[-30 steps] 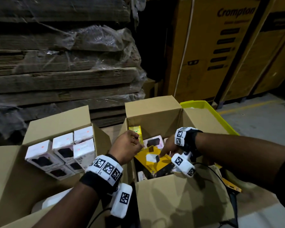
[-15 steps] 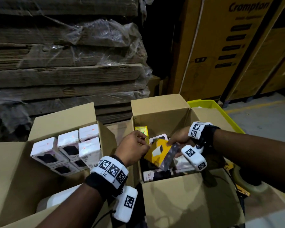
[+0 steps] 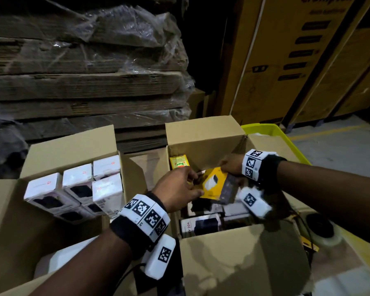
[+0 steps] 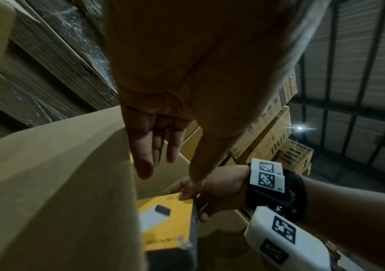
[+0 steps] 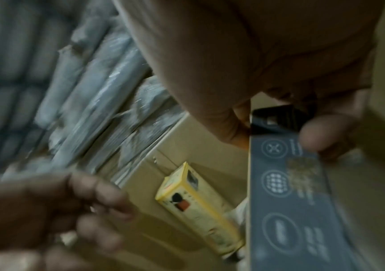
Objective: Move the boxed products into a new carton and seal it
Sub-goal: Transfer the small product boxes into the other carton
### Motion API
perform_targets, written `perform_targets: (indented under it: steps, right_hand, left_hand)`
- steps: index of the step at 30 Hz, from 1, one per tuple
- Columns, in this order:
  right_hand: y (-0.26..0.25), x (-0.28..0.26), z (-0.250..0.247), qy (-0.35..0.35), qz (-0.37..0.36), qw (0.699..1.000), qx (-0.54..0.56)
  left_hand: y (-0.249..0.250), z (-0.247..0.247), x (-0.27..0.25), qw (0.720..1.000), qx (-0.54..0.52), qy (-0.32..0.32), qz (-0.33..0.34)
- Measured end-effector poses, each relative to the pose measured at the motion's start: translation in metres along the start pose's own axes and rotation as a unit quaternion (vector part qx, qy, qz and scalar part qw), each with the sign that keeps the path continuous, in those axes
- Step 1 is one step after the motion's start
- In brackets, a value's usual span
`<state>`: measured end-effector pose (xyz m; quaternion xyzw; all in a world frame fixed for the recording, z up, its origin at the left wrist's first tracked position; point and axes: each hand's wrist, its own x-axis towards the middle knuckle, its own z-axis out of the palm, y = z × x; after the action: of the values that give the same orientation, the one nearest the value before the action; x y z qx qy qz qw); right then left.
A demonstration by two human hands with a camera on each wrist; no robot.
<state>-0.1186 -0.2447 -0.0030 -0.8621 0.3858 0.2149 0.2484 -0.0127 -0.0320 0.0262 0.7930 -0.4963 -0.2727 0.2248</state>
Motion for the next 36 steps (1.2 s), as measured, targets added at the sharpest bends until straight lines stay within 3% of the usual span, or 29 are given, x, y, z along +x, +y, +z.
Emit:
perform_targets:
  steps: [4,10,13,15,17,20,24,28,36]
  right_hand:
    - [0.006,-0.004,-0.011,0.026,-0.007,0.985,-0.173]
    - [0.000,-0.019,-0.008,0.046,-0.022,0.941,-0.334]
    - [-0.018,-0.015,-0.003,0.031,-0.067,0.960,-0.271]
    - [-0.033,-0.012,0.011,-0.066,-0.099,0.981,-0.155]
    - [-0.046,-0.008,0.026,-0.187,-0.101,0.975,-0.068]
    - [-0.059,-0.003,0.045,-0.251,-0.125,0.950,-0.138]
    - [-0.076,-0.010,0.060,-0.248,-0.174,0.894,-0.329]
    - [-0.076,-0.008,0.081,-0.256,-0.188,0.865,-0.389]
    - [-0.079,-0.009,0.089,-0.294,-0.156,0.877,-0.347]
  left_hand:
    - [-0.002,-0.001,-0.002,1.000,-0.026,-0.001,0.002]
    - [-0.004,-0.002,-0.002,0.997,-0.074,0.011,0.006]
    - [-0.006,-0.004,-0.003,0.995,-0.094,0.041,0.000]
    - [-0.008,-0.006,-0.005,0.993,-0.083,0.082,-0.012]
    - [-0.011,-0.010,-0.010,0.992,-0.062,0.106,-0.016]
    - [-0.017,-0.013,-0.019,0.994,-0.045,0.099,-0.019]
    - [-0.026,-0.010,-0.026,0.995,-0.058,0.083,-0.025]
    - [-0.026,-0.008,-0.027,0.994,-0.067,0.085,-0.029]
    - [-0.024,-0.009,-0.029,0.994,-0.064,0.084,-0.026]
